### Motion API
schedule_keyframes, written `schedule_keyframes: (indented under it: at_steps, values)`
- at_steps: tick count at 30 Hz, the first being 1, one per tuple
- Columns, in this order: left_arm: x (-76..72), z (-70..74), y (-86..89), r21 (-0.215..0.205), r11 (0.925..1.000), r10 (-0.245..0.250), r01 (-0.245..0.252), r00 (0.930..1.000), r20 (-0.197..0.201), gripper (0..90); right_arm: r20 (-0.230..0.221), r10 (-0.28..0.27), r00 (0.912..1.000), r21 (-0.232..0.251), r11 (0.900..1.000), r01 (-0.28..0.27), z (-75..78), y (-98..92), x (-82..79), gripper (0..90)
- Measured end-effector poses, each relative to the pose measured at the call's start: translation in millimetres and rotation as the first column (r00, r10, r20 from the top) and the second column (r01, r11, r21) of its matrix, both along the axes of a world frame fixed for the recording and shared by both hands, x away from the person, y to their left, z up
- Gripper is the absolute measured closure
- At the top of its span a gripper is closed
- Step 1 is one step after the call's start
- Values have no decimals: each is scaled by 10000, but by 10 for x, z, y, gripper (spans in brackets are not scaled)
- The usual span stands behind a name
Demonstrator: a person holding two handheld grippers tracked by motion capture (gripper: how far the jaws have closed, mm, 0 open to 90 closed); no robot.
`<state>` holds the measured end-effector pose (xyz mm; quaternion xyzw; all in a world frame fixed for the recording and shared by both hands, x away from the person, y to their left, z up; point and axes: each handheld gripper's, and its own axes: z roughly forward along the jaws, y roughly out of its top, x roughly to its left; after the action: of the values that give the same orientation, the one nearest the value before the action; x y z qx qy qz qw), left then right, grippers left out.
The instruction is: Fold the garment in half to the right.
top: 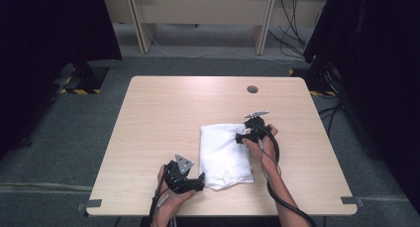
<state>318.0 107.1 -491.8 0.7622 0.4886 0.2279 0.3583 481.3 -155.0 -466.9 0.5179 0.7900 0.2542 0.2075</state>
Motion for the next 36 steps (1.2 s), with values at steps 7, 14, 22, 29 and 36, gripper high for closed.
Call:
schedule_keyframes:
  at_steps: [7,14,22,29,36]
  values:
    - [-1,0,7,-52,10000,30,-30,10000,-50,115,380,-78,9992,597,9982,55,79,-131,-47,108]
    - [7,-2,14,-153,9999,33,-35,9999,-119,113,947,490,9943,1179,9912,-601,203,-263,-157,100]
    - [13,-2,20,-185,9998,40,-43,9998,-184,110,1211,1080,9867,1515,9804,-1259,233,-295,-258,95]
    - [16,-3,23,-213,9998,37,-42,9998,-216,109,1528,1439,9777,1814,9685,-1708,226,-391,-412,91]
    - [22,-4,30,-271,9996,34,-41,9996,-273,107,1657,1478,9750,2054,9618,-1807,229,-439,-520,71]
